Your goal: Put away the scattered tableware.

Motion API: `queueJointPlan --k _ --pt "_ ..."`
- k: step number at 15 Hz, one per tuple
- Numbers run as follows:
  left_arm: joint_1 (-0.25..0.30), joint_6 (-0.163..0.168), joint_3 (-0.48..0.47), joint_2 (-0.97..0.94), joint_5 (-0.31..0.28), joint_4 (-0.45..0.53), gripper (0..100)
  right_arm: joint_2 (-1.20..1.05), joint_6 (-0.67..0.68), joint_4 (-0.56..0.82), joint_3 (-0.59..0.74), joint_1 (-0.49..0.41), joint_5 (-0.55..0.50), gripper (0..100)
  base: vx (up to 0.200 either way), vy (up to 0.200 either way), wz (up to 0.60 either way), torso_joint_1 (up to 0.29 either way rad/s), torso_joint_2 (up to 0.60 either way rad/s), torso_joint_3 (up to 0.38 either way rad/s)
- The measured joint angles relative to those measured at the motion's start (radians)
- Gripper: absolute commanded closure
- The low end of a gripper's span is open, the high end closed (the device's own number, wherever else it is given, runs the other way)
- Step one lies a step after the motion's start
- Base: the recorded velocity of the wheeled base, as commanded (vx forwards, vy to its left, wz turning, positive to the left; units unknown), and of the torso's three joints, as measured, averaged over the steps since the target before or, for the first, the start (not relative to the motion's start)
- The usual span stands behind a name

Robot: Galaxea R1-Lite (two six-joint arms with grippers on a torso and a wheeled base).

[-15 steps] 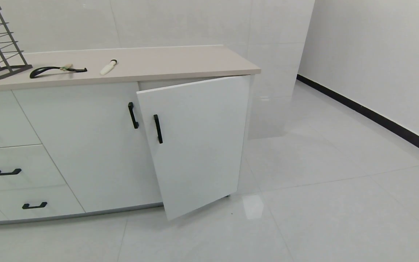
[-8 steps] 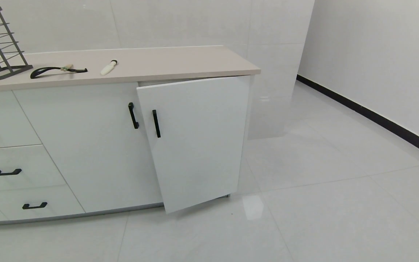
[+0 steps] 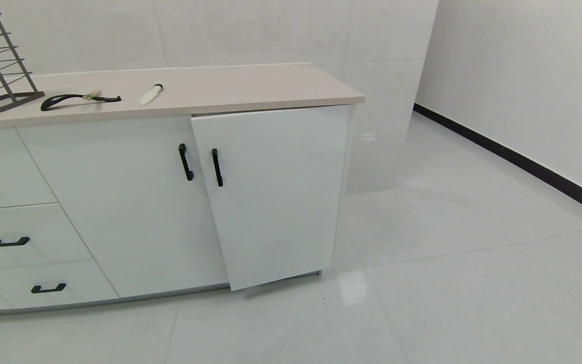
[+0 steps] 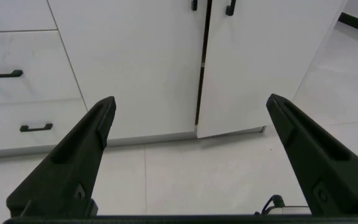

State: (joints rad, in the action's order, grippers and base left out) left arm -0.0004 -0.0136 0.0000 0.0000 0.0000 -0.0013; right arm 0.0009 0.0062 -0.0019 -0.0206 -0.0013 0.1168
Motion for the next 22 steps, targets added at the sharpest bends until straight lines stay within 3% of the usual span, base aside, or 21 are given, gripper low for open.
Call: queueJointPlan --k 3,7,10,17,22 --pt "-0.001 0.0 0.0 0.0 0.0 -0.001 0 -0.003 0.011 0.01 0.014 -0.001 -0.134 100 0.0 0.2 0.0 0.001 0.0 0.002" --pt "-0.001 0.0 0.0 0.0 -0.001 -0.001 0 -0.003 0.012 0.008 0.019 0.0 -0.108 100 0.0 0.2 0.0 0.001 0.0 0.004" --pt "-0.001 0.0 0.0 0.0 -0.001 0.0 0 -0.003 0.009 0.008 0.019 0.0 -0.107 100 0.2 0.0 0.0 0.001 0.0 0.002" --pt "-0.001 0.0 0.0 0.0 -0.001 0.0 0 -0.003 0.009 0.008 0.019 0.0 -0.108 100 0.0 0.0 0.6 0.004 0.0 0.002" --pt "-0.001 0.0 0.0 0.0 -0.002 0.0 0 -0.003 0.009 0.009 0.019 0.0 -0.108 100 0.0 0.16 0.0 -0.002 0.0 0.002"
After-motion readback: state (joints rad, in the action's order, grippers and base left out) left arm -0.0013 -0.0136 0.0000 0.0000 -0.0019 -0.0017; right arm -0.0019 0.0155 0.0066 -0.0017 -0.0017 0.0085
